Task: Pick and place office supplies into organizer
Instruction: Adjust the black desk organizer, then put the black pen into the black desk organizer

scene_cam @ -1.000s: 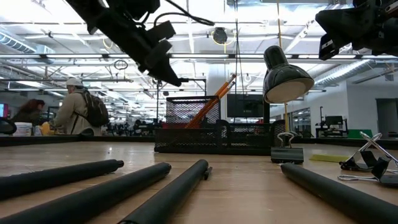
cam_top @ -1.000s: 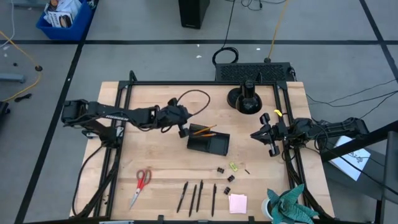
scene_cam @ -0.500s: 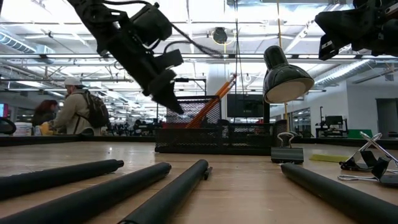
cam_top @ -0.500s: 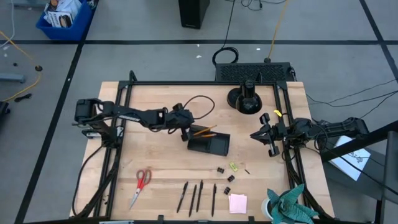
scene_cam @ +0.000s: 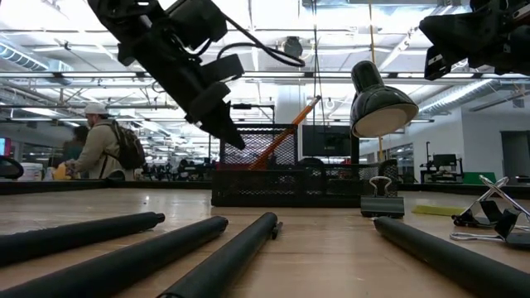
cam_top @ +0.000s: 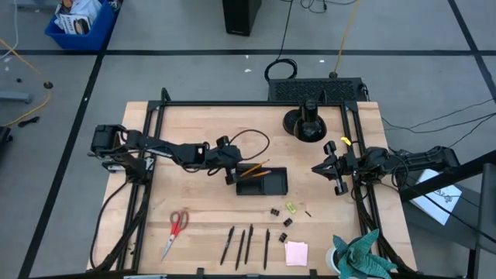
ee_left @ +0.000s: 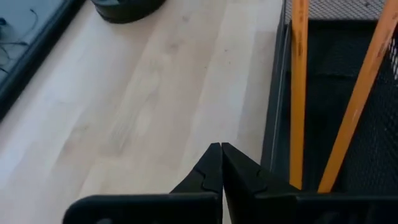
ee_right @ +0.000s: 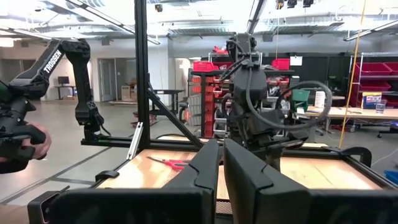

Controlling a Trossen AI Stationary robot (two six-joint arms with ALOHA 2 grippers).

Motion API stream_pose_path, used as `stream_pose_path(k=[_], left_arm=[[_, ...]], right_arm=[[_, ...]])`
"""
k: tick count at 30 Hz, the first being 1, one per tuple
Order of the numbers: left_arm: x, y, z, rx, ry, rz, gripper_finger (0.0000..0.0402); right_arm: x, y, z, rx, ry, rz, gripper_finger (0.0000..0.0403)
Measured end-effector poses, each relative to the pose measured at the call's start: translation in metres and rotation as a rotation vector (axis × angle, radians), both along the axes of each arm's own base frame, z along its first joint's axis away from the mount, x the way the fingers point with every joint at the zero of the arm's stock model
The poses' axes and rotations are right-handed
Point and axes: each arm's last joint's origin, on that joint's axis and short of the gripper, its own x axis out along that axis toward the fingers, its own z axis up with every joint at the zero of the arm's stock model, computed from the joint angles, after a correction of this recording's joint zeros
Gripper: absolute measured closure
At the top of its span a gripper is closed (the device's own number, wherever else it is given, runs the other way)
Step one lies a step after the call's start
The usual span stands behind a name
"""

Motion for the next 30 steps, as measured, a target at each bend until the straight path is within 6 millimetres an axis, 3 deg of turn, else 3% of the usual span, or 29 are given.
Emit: stream_pose_path(k=[5, 9, 16, 23, 30], left_arm=[[-0.002, 0.002, 0.006, 0.072, -0.012, 0.061, 0.0380], [-0.010, 0.000, 0.028, 0.105, -0.065, 0.063, 0.0387], [-0.044, -0.037, 0.077, -0.037, -0.176, 0.042, 0.0396], [-0.071, -0.101, 0.059, -0.210, -0.066, 0.112, 0.0399], [-0.075, -0.159, 0.028, -0.409, -0.077, 0.279, 0.0400]], right_arm=[[0.000, 0.000, 0.000, 0.003, 0.000, 0.001, 0.0383], [0.000, 0.000, 0.000, 0.004, 0.001, 0.001, 0.0383], [0.001, 0.000, -0.002, 0.002, 0.026, 0.001, 0.0383], [0.002, 0.000, -0.004, -0.001, 0.043, 0.000, 0.0383], [0.003, 0.000, -0.005, -0.002, 0.049, -0.003, 0.0383]])
